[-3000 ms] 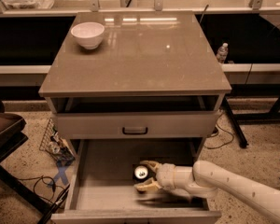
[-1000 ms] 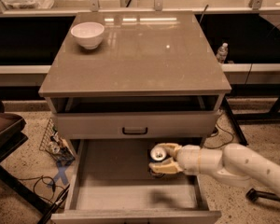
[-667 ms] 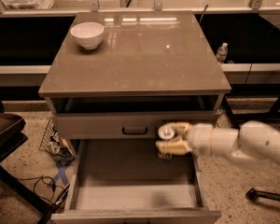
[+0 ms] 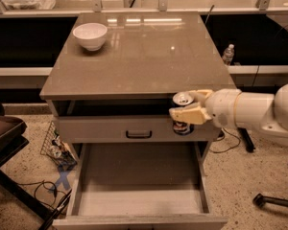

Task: Pick pepsi can from middle drawer and place on counter

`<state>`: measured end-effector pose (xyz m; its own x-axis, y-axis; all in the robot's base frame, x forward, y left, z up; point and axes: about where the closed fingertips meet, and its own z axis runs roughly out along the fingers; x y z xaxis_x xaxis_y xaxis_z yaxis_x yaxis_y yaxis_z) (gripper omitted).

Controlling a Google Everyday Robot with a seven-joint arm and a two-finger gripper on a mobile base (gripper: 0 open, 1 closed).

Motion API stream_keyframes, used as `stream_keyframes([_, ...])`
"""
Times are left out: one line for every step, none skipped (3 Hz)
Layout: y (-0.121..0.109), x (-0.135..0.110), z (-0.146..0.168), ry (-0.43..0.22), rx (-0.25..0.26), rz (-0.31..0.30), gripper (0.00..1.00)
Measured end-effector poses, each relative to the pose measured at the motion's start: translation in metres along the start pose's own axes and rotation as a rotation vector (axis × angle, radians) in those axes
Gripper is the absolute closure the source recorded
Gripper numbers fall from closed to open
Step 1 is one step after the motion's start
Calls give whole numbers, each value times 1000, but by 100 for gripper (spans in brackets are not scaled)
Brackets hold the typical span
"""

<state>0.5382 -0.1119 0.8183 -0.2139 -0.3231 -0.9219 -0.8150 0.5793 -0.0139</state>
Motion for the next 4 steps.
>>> stream_keyframes([-3,-31,-27,42,73,-24,100])
stream_keyframes([-3,-31,-27,42,73,-24,100])
stream_keyframes([-23,-58,-13,33,83,-33,100])
stream_keyframes([-65,-105,11,26,112,-43,100])
